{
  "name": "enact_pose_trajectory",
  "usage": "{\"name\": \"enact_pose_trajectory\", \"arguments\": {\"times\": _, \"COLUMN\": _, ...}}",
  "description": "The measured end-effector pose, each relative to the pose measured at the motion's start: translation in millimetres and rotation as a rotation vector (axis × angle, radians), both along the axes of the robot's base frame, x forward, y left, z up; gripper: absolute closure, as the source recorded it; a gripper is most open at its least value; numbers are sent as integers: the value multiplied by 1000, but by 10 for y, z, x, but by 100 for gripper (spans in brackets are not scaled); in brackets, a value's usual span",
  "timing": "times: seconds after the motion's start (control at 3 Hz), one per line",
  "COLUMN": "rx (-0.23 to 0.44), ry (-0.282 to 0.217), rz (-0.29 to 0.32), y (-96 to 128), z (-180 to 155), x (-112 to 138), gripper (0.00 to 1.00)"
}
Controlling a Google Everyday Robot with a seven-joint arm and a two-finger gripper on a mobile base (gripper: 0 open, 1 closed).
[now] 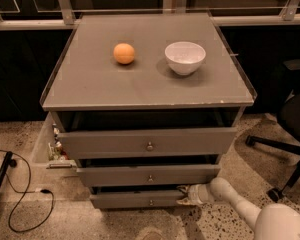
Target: Open bottom drawer
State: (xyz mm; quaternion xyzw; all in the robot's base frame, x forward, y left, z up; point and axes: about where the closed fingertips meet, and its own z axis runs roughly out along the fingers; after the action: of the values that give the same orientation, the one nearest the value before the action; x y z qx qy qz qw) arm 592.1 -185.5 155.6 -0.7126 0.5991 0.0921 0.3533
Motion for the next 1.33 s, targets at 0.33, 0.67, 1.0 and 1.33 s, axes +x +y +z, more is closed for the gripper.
{"name": "enact_pose_trajectory", "arguments": {"times": 0.33, "rx": 0, "ry": 0, "rz": 0, "y": -1, "z": 14, "x": -1, "gripper": 89}}
{"name": "enact_pose_trajectory", "arguments": {"times": 0.67, "rx": -2, "ry": 8, "rz": -10, "y": -62, "z": 20, "x": -120, "gripper": 100}}
{"name": "enact_pose_trajectory", "arguments": {"times": 1.0, "rx": -2, "ry": 8, "rz": -10, "y": -62, "z": 20, "x": -120, "gripper": 82}}
{"name": "enact_pose_trajectory", "arguments": {"times": 1.33, "rx": -2, "ry": 8, "rz": -10, "y": -62, "z": 20, "x": -121, "gripper": 58}}
